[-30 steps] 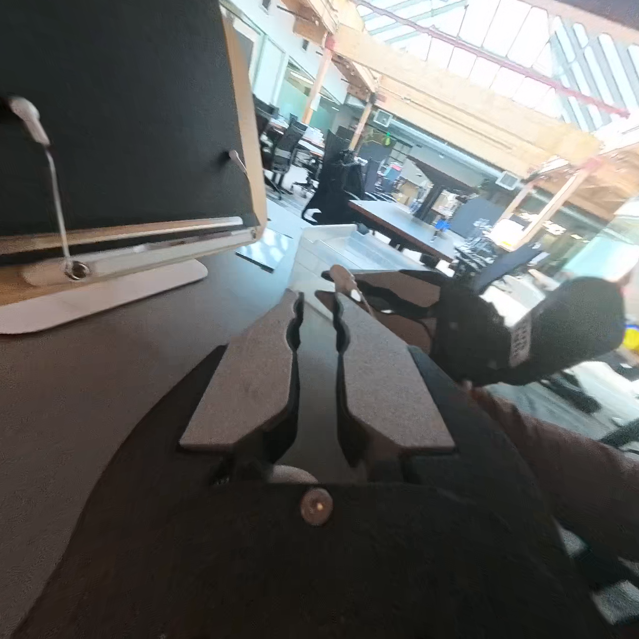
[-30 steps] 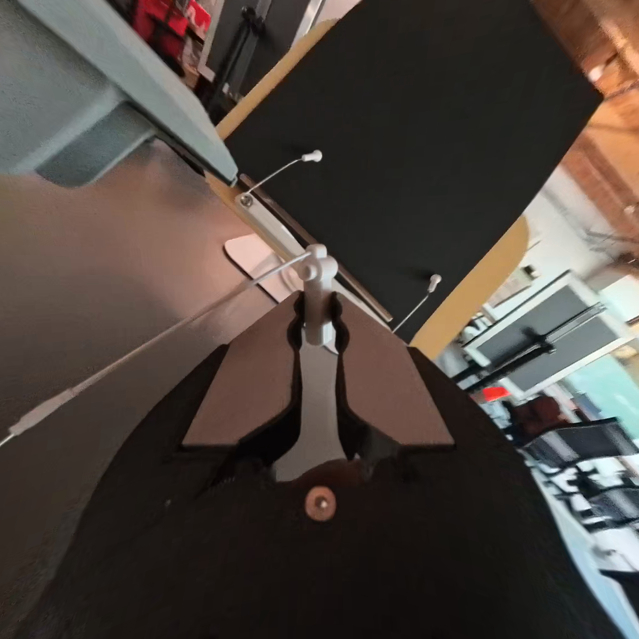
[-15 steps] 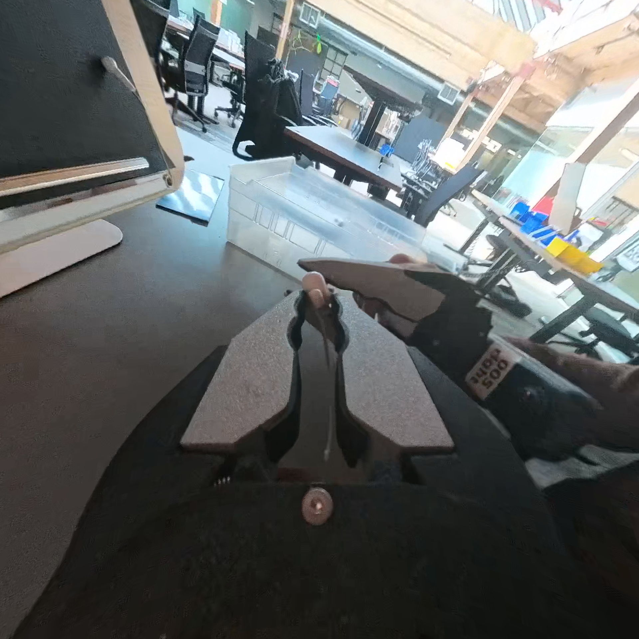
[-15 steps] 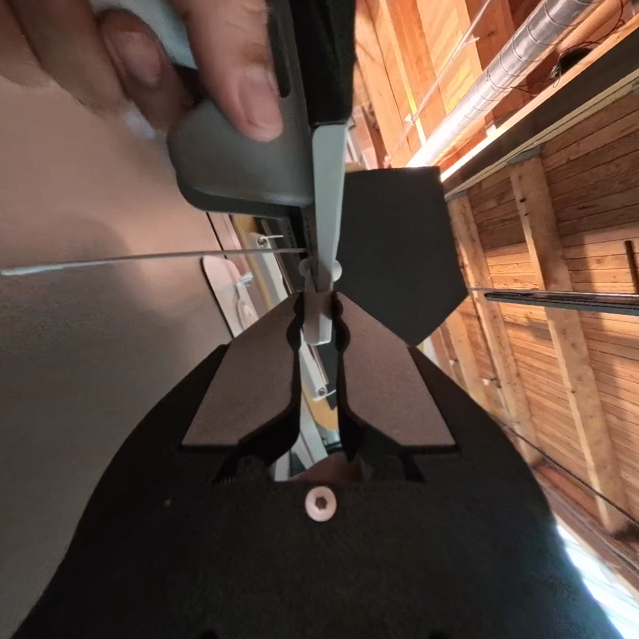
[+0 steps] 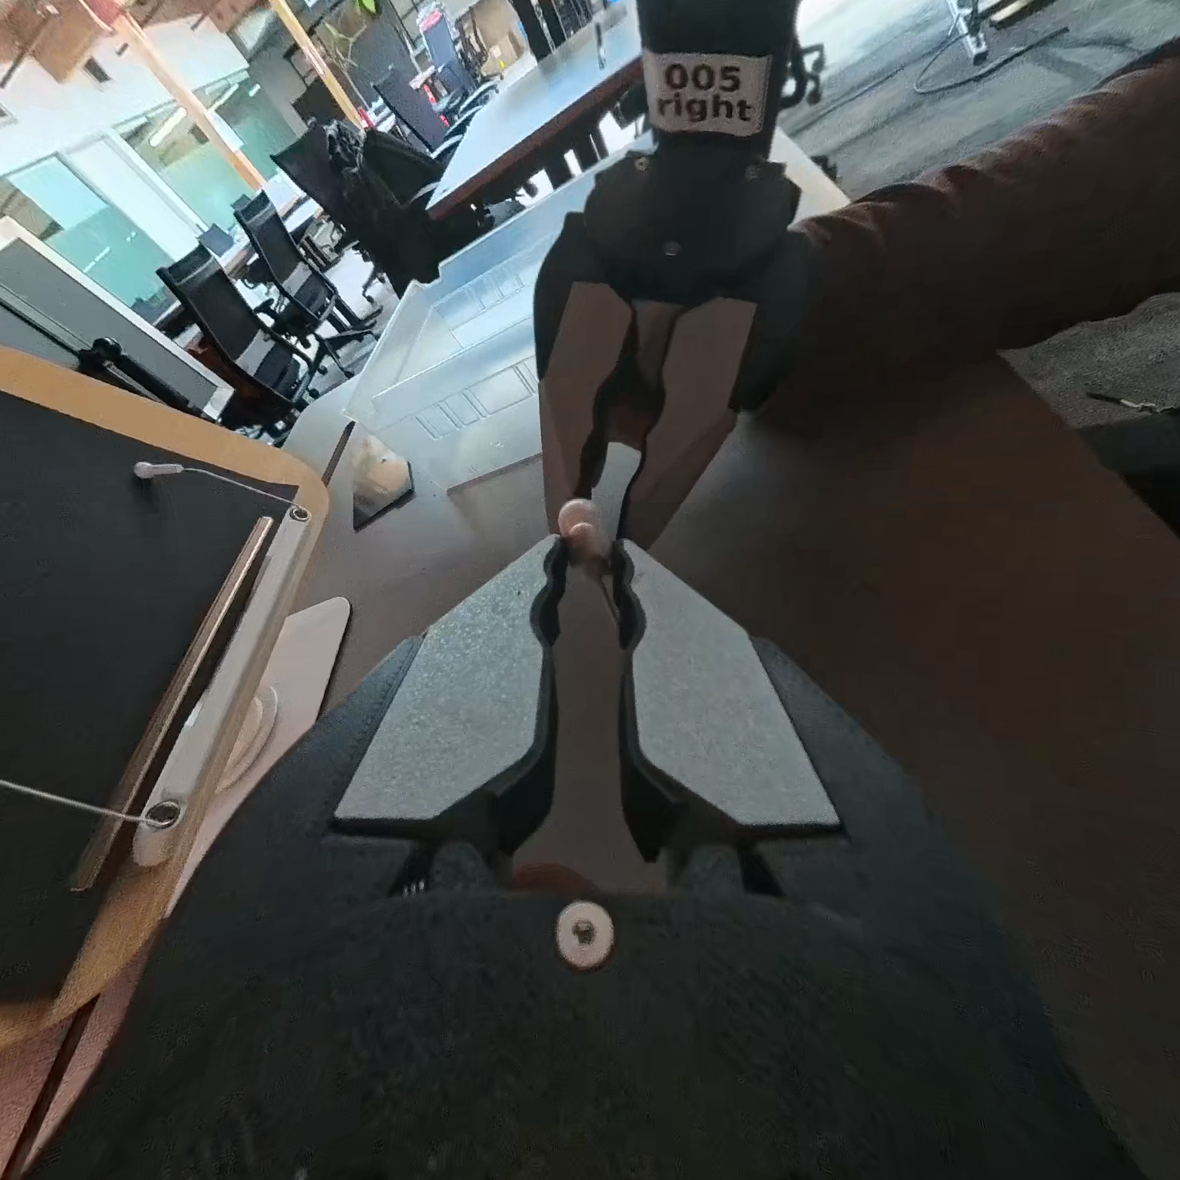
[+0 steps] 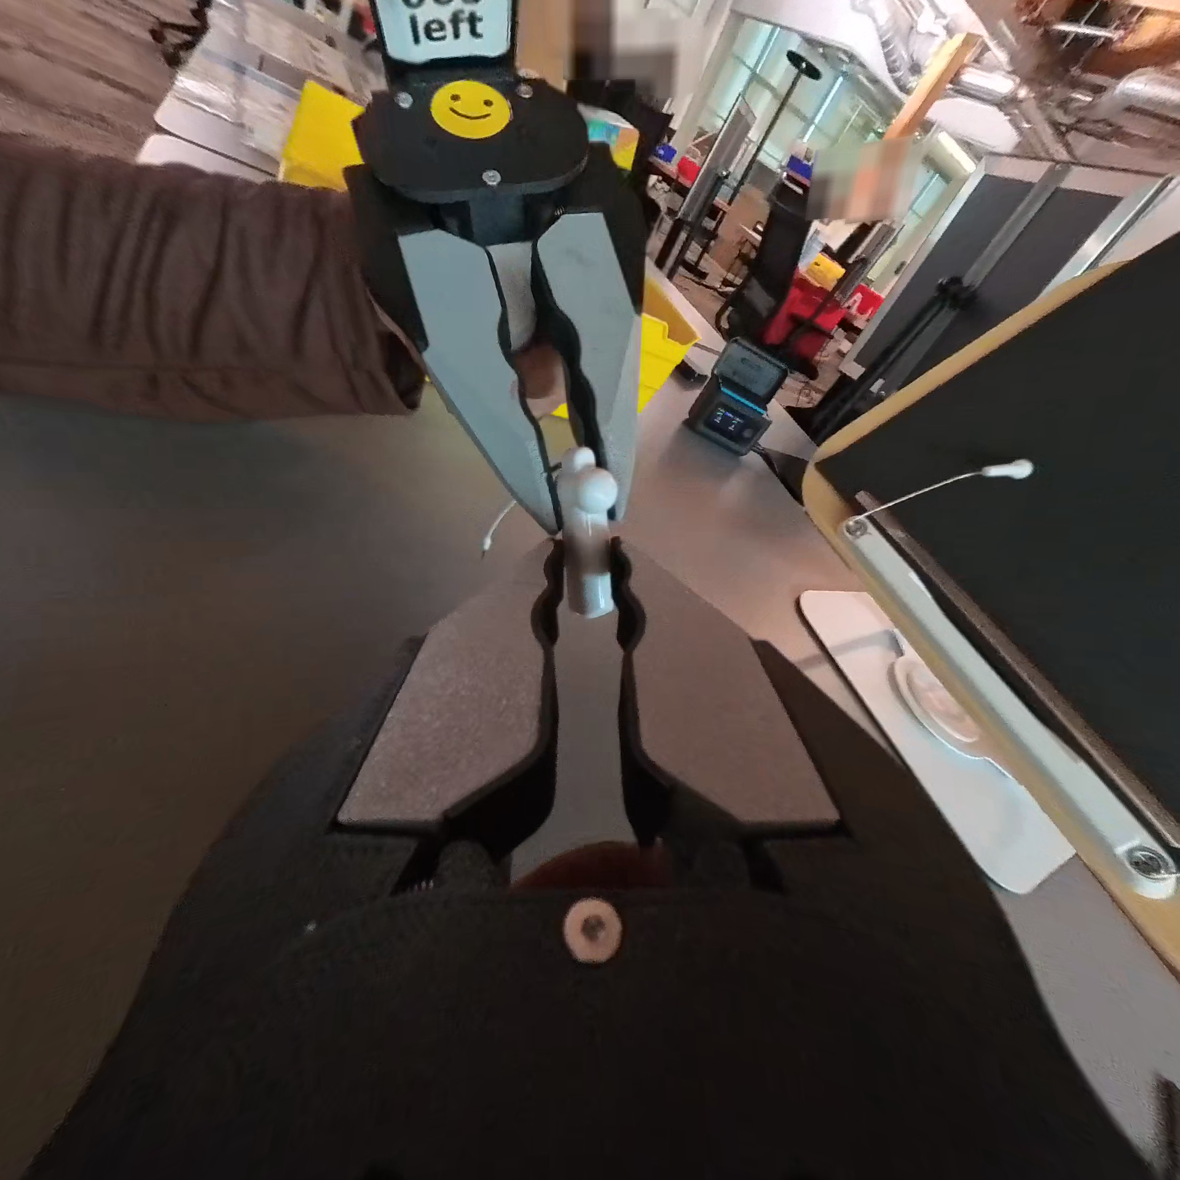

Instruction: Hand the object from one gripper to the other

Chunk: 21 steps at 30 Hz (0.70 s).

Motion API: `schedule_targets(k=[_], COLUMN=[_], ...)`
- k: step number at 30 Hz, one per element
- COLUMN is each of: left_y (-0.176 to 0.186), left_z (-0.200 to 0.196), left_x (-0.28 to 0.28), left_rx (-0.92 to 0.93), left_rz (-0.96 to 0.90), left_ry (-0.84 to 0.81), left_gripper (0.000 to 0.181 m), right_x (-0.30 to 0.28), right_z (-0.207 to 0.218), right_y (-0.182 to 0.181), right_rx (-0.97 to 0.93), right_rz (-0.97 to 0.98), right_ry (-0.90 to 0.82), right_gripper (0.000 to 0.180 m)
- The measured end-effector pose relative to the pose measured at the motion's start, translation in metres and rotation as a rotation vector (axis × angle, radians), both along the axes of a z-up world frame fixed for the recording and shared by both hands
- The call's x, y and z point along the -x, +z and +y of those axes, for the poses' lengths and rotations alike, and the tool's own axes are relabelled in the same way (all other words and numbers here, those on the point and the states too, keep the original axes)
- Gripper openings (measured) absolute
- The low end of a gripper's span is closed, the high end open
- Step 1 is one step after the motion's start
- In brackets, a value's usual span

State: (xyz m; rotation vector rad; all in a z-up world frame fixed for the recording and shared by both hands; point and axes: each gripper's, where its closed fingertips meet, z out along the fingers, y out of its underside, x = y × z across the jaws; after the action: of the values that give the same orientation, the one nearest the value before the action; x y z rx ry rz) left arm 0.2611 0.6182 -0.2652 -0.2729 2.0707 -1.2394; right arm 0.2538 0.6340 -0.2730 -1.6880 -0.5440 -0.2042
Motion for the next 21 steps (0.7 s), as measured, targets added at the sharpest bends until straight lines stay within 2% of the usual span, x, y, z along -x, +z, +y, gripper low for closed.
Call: schedule_targets(k=[4,8,11,13,15,18,20,21], left_y=[0.005,0.012,0.017,0.021,0.022,0.013,0.012,0.015], left_z=[-0.008,-0.02,-0.02,-0.011,0.004,0.033,0.041,0.038], left_x=[0.016,0.036,0.035,0.019,-0.004,-0.03,-0.04,-0.041], left_rx=[0.046,0.089,0.138,0.194,0.244,0.294,0.388,0.469], left_rz=[0.023,0.03,0.037,0.056,0.076,0.171,0.257,0.31], left_ry=[-0.094,-0.214,-0.209,-0.108,0.035,0.237,0.294,0.267], left_gripper=[0.011,0.01,0.01,0.01,0.028,0.025,0.027,0.028], right_x=[0.016,0.037,0.035,0.018,-0.001,-0.051,-0.056,-0.054], right_z=[-0.007,-0.019,-0.02,-0.014,-0.01,-0.005,-0.003,-0.001], right_y=[0.004,0.011,0.017,0.022,0.022,0.03,0.027,0.026], right_rx=[0.002,0.015,0.012,-0.043,-0.074,-0.176,-0.183,-0.186], right_rz=[0.054,0.19,0.244,0.181,0.073,-0.299,-0.505,-0.592], right_ry=[0.103,0.255,0.268,0.16,0.023,-0.374,-0.461,-0.479], right_gripper=[0.009,0.008,0.008,0.008,0.008,0.008,0.008,0.008])
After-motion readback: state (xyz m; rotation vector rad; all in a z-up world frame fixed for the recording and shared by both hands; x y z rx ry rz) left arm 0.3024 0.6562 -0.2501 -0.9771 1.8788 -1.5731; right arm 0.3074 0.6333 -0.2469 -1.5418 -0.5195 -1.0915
